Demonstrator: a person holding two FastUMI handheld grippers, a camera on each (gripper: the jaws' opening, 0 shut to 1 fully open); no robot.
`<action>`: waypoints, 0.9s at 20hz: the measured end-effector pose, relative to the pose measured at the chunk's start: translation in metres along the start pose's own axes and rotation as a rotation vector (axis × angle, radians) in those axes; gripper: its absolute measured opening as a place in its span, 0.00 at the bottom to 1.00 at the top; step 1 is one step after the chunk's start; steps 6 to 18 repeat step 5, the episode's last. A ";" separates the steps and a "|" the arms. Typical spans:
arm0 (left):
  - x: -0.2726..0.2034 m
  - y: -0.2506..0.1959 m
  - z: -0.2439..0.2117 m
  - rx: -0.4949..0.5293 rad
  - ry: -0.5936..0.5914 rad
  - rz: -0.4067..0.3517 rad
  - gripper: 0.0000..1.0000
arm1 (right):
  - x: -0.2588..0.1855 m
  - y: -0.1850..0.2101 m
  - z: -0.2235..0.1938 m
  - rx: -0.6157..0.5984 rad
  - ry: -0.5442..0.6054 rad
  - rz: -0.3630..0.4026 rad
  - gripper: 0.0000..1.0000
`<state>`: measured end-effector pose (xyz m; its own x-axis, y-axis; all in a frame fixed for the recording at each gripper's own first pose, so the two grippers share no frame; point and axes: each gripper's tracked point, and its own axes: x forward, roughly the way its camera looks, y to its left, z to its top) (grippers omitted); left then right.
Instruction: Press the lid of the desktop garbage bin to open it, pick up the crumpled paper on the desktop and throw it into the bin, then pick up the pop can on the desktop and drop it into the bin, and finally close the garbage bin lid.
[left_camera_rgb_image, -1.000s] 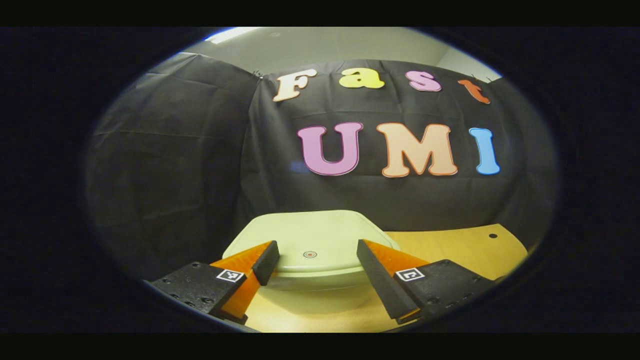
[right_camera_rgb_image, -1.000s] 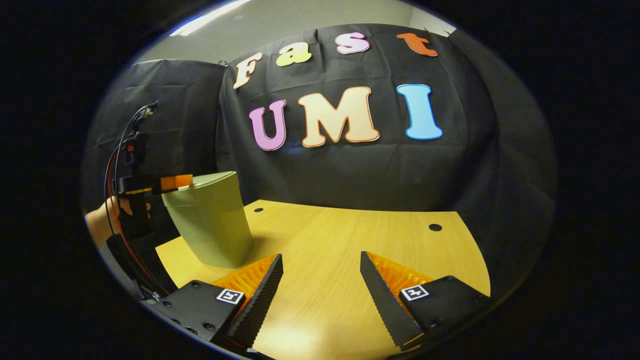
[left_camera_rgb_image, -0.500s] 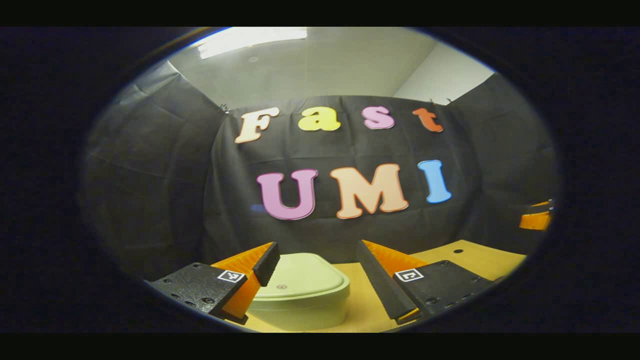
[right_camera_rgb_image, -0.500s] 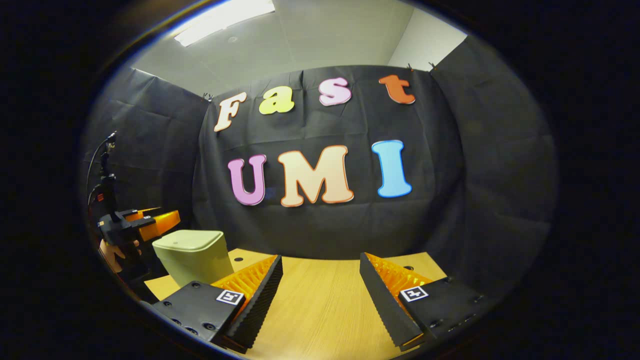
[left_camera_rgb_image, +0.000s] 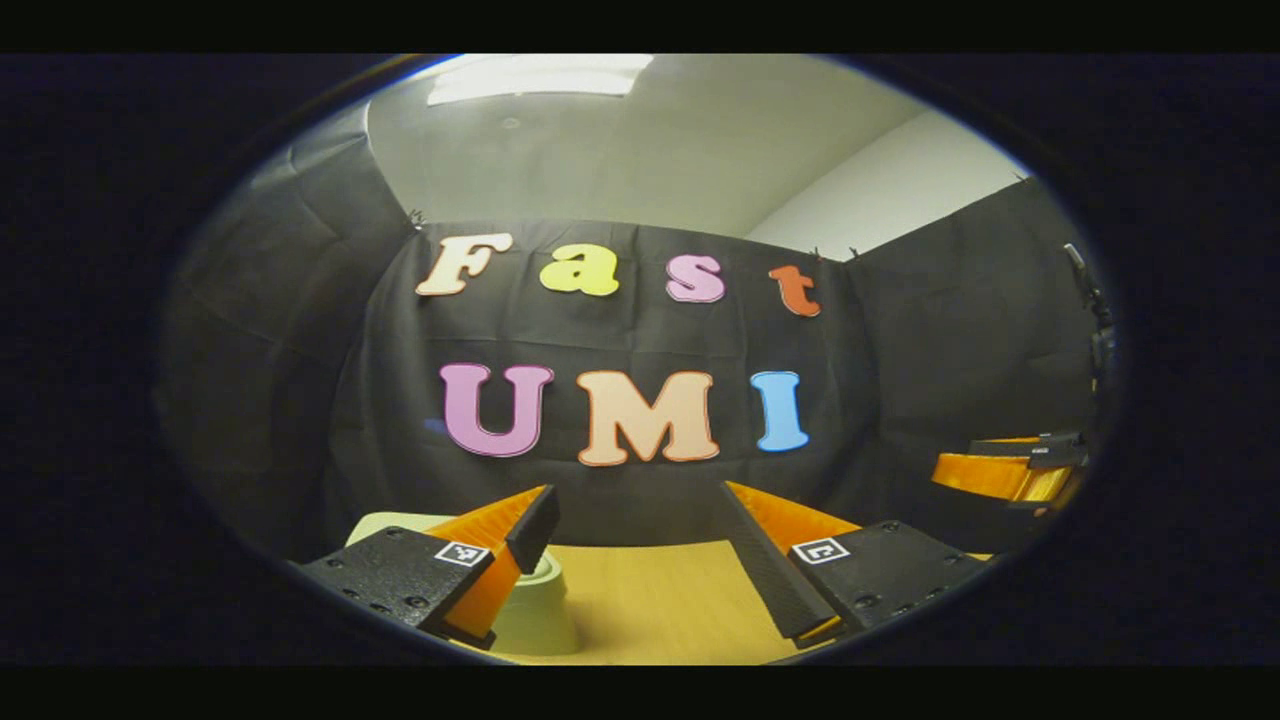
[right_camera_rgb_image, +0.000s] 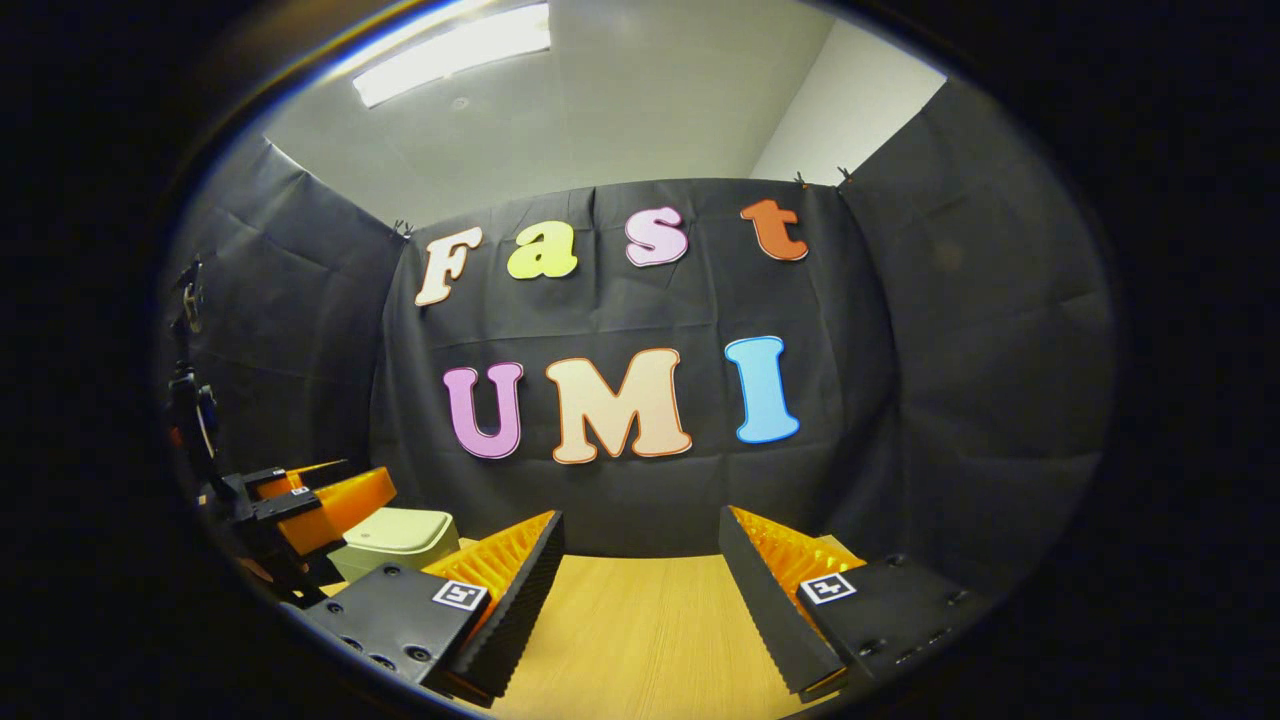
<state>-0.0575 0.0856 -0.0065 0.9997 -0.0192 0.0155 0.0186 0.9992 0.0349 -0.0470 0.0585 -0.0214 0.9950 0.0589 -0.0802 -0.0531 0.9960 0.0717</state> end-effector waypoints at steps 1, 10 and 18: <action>-0.001 -0.002 0.002 -0.005 -0.005 -0.008 0.95 | -0.002 0.000 0.005 0.003 -0.012 -0.004 0.97; -0.005 -0.011 0.003 0.009 -0.021 -0.034 0.94 | -0.010 -0.003 0.008 -0.020 -0.031 -0.013 0.97; -0.005 -0.011 0.003 0.009 -0.021 -0.034 0.94 | -0.010 -0.003 0.008 -0.020 -0.031 -0.013 0.97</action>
